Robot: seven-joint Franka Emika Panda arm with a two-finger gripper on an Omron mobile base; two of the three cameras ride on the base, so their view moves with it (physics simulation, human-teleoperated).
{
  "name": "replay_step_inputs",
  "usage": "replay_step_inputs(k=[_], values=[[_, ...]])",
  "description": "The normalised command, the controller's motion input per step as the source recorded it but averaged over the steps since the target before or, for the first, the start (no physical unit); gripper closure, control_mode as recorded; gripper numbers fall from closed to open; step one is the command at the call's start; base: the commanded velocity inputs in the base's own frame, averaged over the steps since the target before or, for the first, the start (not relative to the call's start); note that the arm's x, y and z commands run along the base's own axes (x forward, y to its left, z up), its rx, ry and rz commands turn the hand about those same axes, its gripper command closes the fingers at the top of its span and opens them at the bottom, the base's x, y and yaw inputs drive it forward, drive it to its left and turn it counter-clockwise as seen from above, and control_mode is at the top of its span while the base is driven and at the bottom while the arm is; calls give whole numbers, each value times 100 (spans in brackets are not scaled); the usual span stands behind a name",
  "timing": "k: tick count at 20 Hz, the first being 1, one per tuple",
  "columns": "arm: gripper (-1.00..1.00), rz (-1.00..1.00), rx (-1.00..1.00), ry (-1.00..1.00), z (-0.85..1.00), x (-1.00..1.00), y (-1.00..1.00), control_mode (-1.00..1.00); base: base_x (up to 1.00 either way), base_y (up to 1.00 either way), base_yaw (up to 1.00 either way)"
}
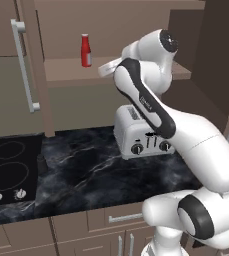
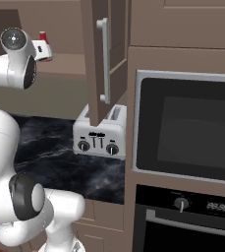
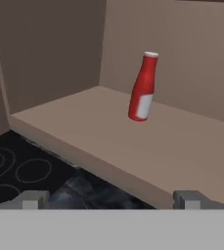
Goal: Take 2 condiments from the cabinet and move them on the counter near the stove.Make sure the condiments are lined up with each other, next to each other.
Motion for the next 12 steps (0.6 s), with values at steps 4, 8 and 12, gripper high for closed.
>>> replay_step_inputs(k=[4,8,12], values=[[-100,-8,0,0,0,25,11,-100,0,0,0],[-100,-8,0,0,0,28,8,-100,0,0,0],[-100,-8,0,0,0,28,10,-100,0,0,0]])
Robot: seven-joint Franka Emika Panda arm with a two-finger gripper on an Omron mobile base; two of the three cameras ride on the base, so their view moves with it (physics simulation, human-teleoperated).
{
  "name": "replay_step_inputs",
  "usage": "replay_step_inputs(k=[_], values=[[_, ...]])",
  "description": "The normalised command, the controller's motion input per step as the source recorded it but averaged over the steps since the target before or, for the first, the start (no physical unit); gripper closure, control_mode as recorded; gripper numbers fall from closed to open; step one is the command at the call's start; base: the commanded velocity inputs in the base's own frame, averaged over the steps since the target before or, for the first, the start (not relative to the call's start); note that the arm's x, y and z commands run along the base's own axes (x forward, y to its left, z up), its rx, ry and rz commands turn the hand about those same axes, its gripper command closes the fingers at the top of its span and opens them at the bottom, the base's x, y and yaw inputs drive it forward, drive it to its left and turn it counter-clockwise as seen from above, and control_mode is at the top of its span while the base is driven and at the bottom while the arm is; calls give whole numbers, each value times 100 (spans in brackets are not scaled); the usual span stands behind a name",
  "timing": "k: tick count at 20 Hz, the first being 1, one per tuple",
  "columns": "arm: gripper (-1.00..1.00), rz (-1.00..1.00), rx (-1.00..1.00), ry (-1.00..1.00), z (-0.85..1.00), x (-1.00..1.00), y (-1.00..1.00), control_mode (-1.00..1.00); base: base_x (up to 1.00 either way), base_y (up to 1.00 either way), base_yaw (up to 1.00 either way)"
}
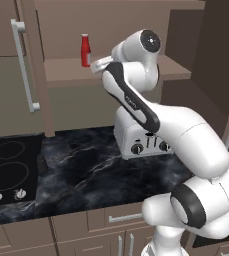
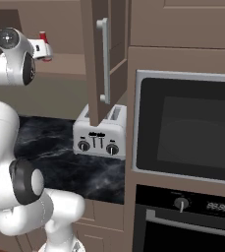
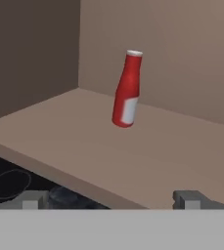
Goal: Take 2 condiments from the cabinet and move them on the counter near the stove.Make sure the condiments are lined up with each other, next to each other.
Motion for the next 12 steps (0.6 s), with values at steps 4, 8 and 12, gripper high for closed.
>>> replay_step_inputs(k=[4,8,12], values=[[-100,-7,0,0,0,31,14,-100,0,0,0],[-100,-6,0,0,0,28,14,-100,0,0,0],[-100,-5,0,0,0,32,13,-100,0,0,0]])
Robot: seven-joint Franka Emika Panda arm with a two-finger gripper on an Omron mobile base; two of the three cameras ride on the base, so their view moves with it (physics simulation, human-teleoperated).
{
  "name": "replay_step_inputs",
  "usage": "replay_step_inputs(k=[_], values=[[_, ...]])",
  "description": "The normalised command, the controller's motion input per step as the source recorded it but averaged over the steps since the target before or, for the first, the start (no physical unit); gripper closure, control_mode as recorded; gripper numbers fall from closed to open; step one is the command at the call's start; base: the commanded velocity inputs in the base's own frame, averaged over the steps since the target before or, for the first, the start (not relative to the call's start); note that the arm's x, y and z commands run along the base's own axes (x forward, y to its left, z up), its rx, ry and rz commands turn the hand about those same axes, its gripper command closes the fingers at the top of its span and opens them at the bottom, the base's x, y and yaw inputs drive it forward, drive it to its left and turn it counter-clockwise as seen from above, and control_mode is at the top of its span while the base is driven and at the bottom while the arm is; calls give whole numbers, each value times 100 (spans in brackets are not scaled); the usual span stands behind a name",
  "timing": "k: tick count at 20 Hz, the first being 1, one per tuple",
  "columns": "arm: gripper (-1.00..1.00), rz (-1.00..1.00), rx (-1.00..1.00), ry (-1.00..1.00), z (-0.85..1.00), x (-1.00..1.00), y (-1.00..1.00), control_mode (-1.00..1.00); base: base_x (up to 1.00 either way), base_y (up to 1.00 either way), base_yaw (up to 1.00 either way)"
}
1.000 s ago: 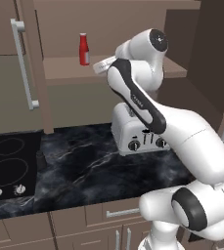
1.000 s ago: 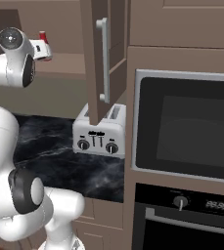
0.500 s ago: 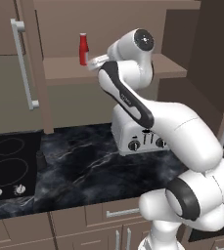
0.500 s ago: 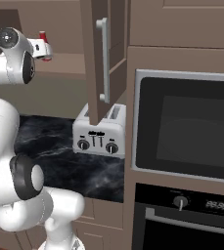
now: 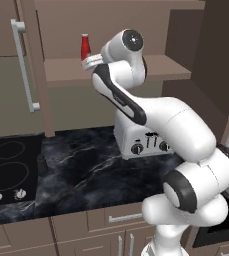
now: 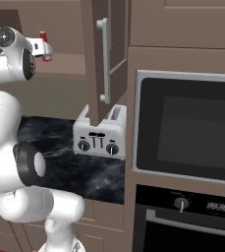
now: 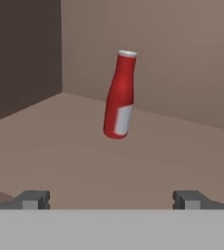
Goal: Take 2 condiments from the cabinet and move them on the counter near the stove.Make sure the condiments are lined up with each other, next to each other.
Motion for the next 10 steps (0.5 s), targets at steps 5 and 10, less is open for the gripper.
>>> replay_step_inputs(k=[5,10], values=[[-100,-4,0,0,0,30,7,-100,0,0,0],[-100,-3,0,0,0,33,6,-100,0,0,0]])
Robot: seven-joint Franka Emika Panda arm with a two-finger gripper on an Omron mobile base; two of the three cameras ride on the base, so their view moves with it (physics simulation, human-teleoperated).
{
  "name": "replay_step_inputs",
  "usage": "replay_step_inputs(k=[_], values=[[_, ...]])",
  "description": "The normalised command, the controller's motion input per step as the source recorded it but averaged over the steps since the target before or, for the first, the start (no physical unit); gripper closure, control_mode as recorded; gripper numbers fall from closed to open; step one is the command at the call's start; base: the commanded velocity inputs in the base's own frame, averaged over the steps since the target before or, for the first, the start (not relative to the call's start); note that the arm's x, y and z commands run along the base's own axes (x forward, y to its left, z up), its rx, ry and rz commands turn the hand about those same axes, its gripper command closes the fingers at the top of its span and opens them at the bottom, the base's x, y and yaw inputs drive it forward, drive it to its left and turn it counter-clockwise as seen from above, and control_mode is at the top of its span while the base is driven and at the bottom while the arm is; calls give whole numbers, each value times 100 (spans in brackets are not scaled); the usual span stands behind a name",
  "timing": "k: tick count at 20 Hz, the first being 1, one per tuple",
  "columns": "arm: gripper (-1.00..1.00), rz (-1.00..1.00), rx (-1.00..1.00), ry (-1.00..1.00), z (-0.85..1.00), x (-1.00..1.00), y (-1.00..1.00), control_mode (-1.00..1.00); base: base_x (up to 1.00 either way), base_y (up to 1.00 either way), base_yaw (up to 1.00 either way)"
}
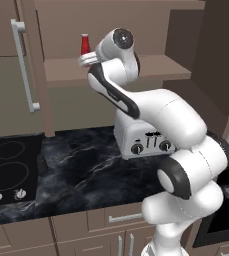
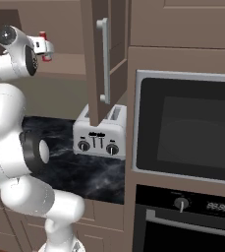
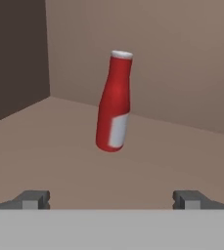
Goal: Take 2 condiments from the cabinet and move them on the counter near the stove.Make sure the condiments are lined up with each other, next to each other.
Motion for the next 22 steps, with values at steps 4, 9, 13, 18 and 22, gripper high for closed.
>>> replay_step_inputs(k=[4,9,13,18,22], values=[[-100,0,0,0,0,35,10,-100,0,0,0],[-100,0,0,0,0,29,8,-100,0,0,0],[-100,0,0,0,0,29,4,-100,0,0,0],[-100,-1,0,1,0,24,2,-100,0,0,0],[-100,-1,0,0,0,19,6,-100,0,0,0]])
